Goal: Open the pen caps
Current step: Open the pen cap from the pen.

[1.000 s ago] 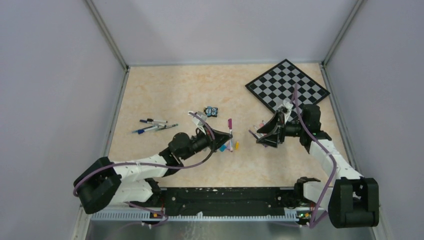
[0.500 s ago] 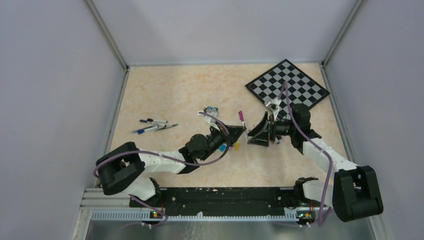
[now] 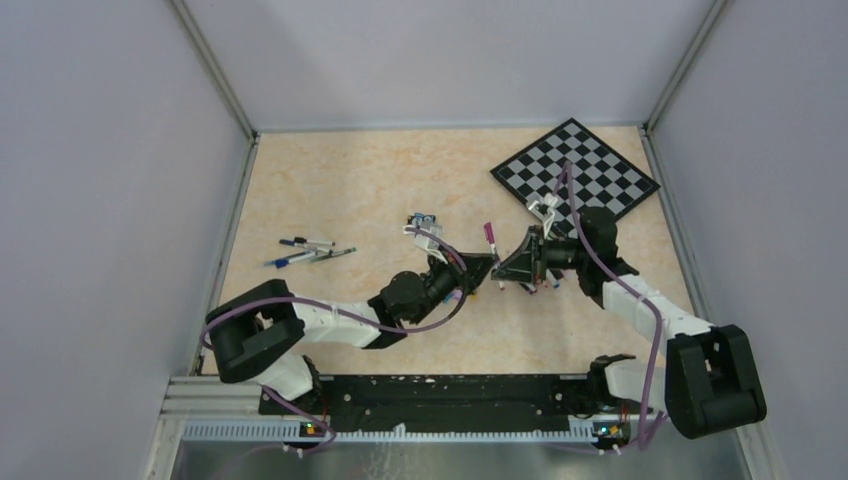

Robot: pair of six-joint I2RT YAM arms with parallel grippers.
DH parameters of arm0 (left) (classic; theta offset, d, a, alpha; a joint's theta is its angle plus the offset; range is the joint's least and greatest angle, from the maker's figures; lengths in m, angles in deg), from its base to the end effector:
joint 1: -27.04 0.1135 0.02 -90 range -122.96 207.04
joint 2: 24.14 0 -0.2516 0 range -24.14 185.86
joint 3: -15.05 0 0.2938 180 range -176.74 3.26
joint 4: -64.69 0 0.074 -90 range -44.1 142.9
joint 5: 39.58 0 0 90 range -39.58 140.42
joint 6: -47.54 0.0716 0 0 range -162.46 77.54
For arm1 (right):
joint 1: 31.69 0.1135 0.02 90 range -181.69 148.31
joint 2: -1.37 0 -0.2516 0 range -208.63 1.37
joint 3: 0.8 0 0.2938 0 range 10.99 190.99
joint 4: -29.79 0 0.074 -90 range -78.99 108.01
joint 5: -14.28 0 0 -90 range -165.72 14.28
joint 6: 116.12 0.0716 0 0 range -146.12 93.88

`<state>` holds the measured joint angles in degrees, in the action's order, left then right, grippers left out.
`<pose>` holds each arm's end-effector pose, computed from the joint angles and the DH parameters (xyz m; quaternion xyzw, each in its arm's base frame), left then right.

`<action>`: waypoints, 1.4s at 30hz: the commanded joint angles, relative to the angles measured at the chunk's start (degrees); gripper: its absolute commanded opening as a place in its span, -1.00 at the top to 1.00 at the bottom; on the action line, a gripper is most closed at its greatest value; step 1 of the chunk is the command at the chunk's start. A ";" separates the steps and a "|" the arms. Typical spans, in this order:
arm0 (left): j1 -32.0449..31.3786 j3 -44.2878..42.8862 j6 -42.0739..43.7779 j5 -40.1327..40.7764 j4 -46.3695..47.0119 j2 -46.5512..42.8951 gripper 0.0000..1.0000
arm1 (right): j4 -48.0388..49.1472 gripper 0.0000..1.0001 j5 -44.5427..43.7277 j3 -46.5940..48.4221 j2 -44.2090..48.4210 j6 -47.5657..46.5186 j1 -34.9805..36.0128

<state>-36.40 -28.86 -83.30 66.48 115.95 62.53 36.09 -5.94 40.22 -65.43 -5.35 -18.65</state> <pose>0.1797 -0.3152 0.1863 0.0229 0.6546 -0.5363 0.5324 0.2562 0.1283 0.1840 -0.2843 0.6905 0.5846 0.3172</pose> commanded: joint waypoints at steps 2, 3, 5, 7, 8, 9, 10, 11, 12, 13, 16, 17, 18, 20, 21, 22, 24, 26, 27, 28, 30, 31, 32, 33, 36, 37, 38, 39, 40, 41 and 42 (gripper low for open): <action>-0.64 -1.89 1.42 -0.60 5.24 -0.08 0.89 | 2.78 1.00 0.37 0.17 -0.35 0.22 0.42; -0.63 -1.52 2.63 -0.43 6.22 -0.29 0.72 | 1.77 1.00 0.45 0.40 -0.22 -0.98 0.44; -0.56 0.60 4.91 -0.25 9.24 -1.46 0.32 | -2.45 1.00 0.49 2.02 -0.02 -4.89 0.46; -0.22 3.37 6.95 -0.97 12.30 -3.50 -0.07 | -6.97 1.00 1.23 3.47 -0.11 -9.03 0.47; 0.24 4.59 7.62 -1.84 13.10 -4.77 -0.28 | -9.04 1.00 2.14 4.19 -0.37 -11.58 0.48; 0.95 5.81 7.77 -3.44 13.12 -6.28 -0.47 | -11.51 1.00 2.82 5.00 -0.61 -14.25 0.50; 1.96 6.72 7.80 -5.55 12.55 -8.11 -0.64 | -13.70 1.00 3.51 5.71 -0.87 -16.46 0.44; 3.15 7.21 7.50 -7.81 11.09 -9.51 -0.81 | -15.43 1.00 4.47 6.20 -1.09 -18.37 0.47; 4.51 7.46 6.59 -10.84 9.14 -10.78 -0.94 | -17.30 1.00 5.42 6.84 -1.31 -21.00 0.43; 6.33 7.46 5.52 -14.46 7.05 -11.99 -0.97 | -20.54 1.00 6.01 7.49 -1.43 -24.30 0.48; 13.68 6.82 -1.85 -29.00 3.32 -13.30 -0.97 | -24.84 1.00 7.62 8.42 -1.65 -28.64 0.47; 15.34 6.92 -4.08 -33.60 3.65 -13.10 -0.97 | -24.93 1.00 8.20 8.34 -1.74 -28.90 0.44; 16.61 7.16 -5.96 -36.21 4.79 -12.70 -0.97 | -25.11 1.00 8.82 8.20 -1.81 -29.21 0.48; 18.06 7.49 -8.03 -40.13 8.09 -11.57 -0.97 | -24.96 1.00 9.40 7.95 -1.97 -29.30 0.47; 18.37 7.32 -8.73 -41.19 8.94 -10.86 -0.97 | -24.94 1.00 9.49 7.87 -2.03 -29.30 0.45; 18.44 6.80 -9.03 -41.83 9.23 -10.22 -0.95 | -24.94 1.00 9.52 7.86 -2.16 -29.30 0.47; 18.40 5.62 -9.28 -42.84 9.33 -8.78 -0.90 | -24.85 1.00 9.82 7.82 -2.52 -29.11 0.41; 18.42 4.60 -9.70 -43.10 9.99 -7.27 -0.88 | -24.56 1.00 9.95 7.69 -3.06 -28.55 0.49; 18.44 4.17 -9.96 -43.20 10.59 -6.16 -0.86 | -24.26 1.00 9.90 7.60 -3.31 -28.21 0.46; 18.40 3.62 -10.27 -43.17 11.16 -5.30 -0.84 | -24.10 1.00 9.98 7.59 -3.56 -27.83 0.49; 18.22 2.67 -10.72 -42.85 11.99 -3.62 -0.81 | -23.83 1.00 10.29 7.51 -4.21 -27.36 0.52; 18.10 2.21 -10.84 -42.64 12.36 -2.71 -0.79 | -23.57 1.00 10.49 7.43 -4.35 -27.03 0.60; 17.97 1.67 -10.84 -42.37 12.67 -1.82 -0.76 | -23.32 1.00 10.73 7.35 -4.49 -26.75 0.71; 17.77 1.18 -10.84 -41.96 12.85 -1.12 -0.74 | -23.16 1.00 10.85 7.25 -4.60 -26.55 0.83; 17.27 0.09 -10.42 -40.18 13.22 0.69 -0.67 | -22.96 1.00 10.91 7.15 -4.85 -26.40 1.25; 17.07 -0.24 -10.13 -39.69 13.36 1.10 -0.64 | -22.92 1.00 10.85 7.15 -4.97 -26.38 1.34; 16.92 -0.56 -9.94 -39.33 13.53 1.43 -0.60 | -22.96 1.00 10.76 7.20 -5.12 -26.28 1.43; 16.85 -0.97 -9.74 -38.94 13.59 1.67 -0.57 | -22.95 1.00 10.71 7.16 -5.29 -26.23 1.56; 16.76 -1.27 -9.56 -38.48 13.59 1.83 -0.53 | -23.06 1.00 10.57 7.15 -5.41 -26.23 1.70; 16.55 -1.49 -9.34 -38.06 13.59 2.03 -0.46 | -23.10 1.00 10.45 7.23 -5.62 -26.22 1.88; 16.40 -1.72 -9.16 -37.77 13.59 2.15 -0.39 | -23.12 1.00 10.34 7.24 -5.69 -26.22 1.91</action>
<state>-19.33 -28.07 -93.47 26.87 125.06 64.24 11.29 2.94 46.06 -70.39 -31.07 -17.80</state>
